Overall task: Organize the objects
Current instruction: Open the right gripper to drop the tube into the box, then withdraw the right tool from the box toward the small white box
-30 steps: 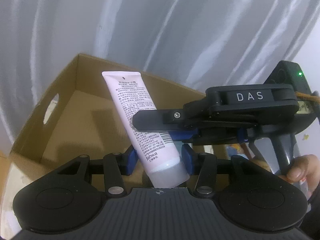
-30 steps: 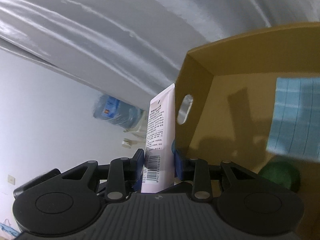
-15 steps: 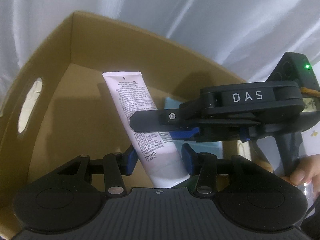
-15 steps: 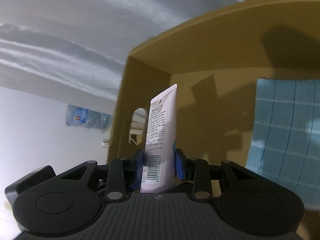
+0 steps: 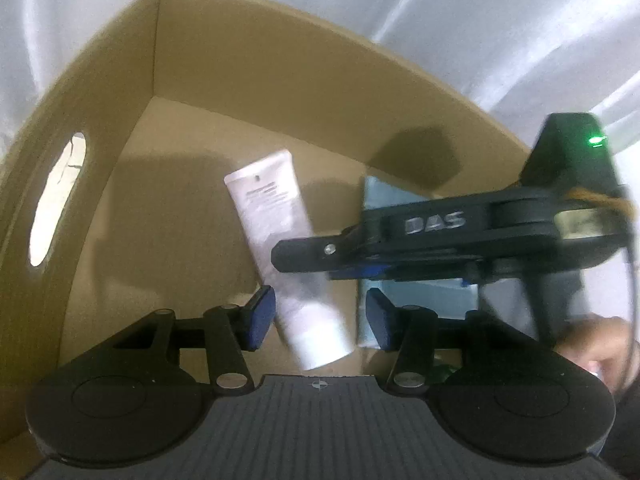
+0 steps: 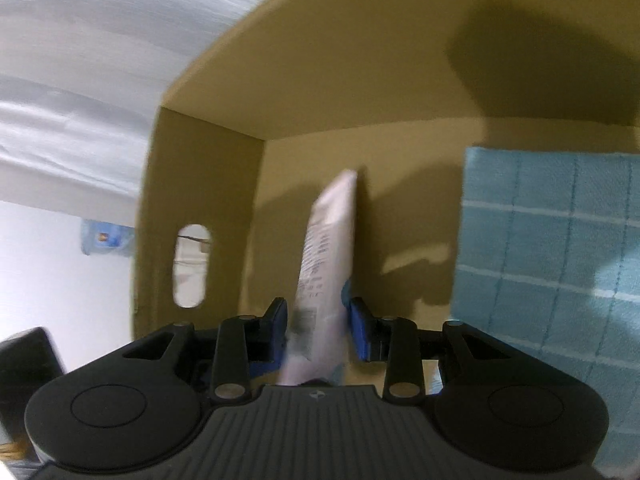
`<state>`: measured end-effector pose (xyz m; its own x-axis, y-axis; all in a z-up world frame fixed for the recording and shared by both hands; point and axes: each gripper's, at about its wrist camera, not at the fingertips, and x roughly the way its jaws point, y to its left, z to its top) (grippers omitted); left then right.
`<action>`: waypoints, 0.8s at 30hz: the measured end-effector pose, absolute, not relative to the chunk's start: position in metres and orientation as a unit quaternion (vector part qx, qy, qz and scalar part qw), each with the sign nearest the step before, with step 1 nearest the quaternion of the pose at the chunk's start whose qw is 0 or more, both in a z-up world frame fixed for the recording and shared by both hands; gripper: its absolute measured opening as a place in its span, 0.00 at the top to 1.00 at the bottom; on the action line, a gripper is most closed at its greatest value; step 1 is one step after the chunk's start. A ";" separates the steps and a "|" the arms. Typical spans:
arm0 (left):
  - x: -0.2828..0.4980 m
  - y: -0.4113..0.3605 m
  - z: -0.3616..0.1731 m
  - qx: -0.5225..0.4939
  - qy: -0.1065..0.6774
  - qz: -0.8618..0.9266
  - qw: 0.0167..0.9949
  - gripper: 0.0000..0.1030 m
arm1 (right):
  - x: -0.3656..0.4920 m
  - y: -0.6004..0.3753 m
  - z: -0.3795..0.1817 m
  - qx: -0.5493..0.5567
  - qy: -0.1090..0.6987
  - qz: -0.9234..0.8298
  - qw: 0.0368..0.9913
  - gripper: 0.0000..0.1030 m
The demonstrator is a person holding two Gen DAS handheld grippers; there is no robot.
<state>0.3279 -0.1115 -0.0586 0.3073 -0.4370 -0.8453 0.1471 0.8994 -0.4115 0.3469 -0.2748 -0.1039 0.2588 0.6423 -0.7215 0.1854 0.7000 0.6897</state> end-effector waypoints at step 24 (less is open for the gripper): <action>0.169 -0.078 0.069 -0.172 0.380 -0.116 0.901 0.10 | 0.258 -0.270 0.024 0.266 0.483 0.188 0.813 0.30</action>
